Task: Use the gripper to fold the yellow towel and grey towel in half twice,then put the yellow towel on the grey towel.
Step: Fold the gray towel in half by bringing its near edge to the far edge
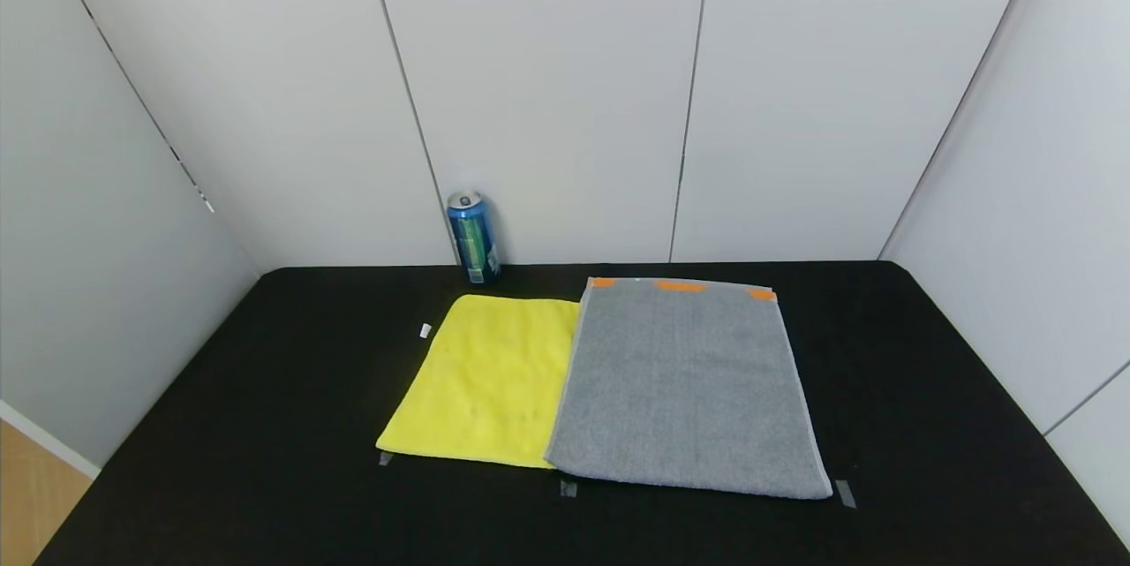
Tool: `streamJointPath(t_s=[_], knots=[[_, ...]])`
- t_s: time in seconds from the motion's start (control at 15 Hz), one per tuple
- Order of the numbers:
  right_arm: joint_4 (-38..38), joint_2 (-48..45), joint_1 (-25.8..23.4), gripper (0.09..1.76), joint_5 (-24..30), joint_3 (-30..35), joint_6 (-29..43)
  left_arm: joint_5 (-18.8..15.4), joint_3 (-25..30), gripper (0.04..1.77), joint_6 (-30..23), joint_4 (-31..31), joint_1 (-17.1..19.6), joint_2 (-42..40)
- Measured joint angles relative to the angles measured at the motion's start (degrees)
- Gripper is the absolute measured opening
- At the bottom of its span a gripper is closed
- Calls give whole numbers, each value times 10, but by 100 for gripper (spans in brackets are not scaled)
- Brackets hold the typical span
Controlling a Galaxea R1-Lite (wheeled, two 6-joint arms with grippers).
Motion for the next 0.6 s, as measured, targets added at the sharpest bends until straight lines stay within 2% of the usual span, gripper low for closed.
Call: streamJointPath(t_s=[0.6], knots=[[0,0,0,171,0,0,0,0,0,172,0,0,0,0]])
